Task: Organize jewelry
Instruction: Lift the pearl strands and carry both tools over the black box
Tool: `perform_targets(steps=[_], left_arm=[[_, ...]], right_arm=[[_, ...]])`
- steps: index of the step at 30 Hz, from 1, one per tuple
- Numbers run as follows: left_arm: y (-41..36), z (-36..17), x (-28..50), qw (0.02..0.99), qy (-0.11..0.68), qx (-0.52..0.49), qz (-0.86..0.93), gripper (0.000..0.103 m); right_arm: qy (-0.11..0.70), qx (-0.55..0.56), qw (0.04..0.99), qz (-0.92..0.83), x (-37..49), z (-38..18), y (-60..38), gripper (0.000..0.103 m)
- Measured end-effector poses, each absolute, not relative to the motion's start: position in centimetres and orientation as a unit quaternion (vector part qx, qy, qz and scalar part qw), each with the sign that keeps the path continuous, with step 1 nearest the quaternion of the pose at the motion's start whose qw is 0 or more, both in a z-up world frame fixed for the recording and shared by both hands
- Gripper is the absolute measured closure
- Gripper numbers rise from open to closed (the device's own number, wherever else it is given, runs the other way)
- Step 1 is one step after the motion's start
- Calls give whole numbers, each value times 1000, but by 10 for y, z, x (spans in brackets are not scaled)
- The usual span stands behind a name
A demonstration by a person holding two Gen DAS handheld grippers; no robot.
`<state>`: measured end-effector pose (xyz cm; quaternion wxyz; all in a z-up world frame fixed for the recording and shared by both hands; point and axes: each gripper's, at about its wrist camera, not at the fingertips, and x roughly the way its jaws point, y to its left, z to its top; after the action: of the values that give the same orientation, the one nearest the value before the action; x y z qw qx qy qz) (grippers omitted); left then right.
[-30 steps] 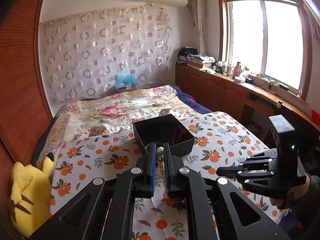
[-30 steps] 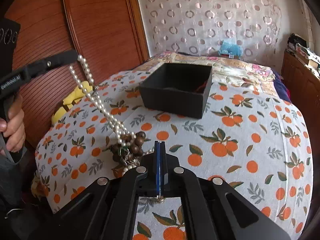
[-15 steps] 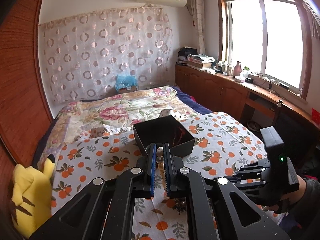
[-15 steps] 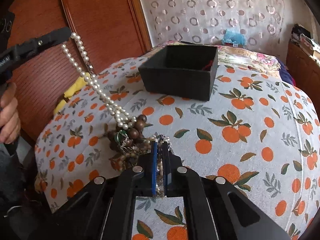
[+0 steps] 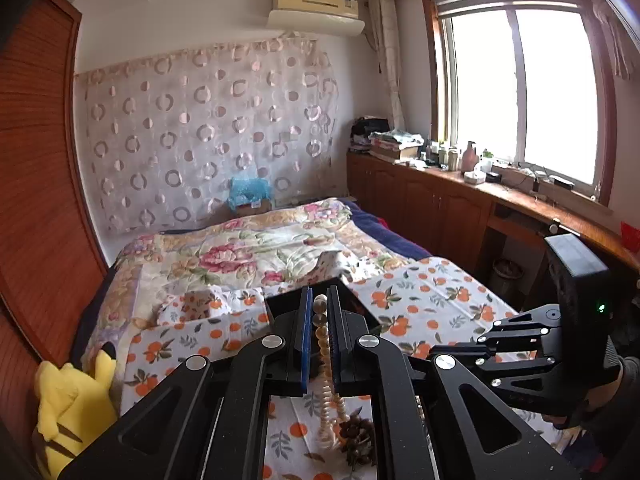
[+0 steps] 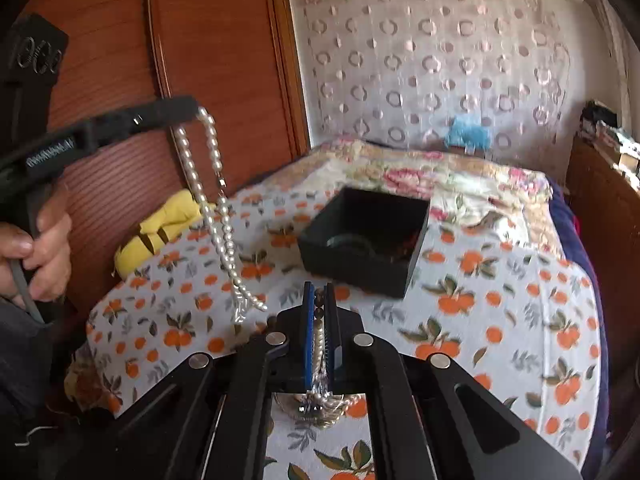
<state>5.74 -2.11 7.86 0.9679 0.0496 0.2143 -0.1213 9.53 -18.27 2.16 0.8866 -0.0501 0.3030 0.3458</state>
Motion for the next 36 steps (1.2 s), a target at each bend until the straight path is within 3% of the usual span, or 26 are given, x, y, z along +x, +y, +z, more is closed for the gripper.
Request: perform_targets(steps=[21,36], left_arm=[[-24,124,76,974,186,58,-115,97],[-14,122,144,974,206,36,-86,97]], right_arm=[[210,-53,921,324,120,130,-195,98],[207,-46,928,308,174,165,-185,98]])
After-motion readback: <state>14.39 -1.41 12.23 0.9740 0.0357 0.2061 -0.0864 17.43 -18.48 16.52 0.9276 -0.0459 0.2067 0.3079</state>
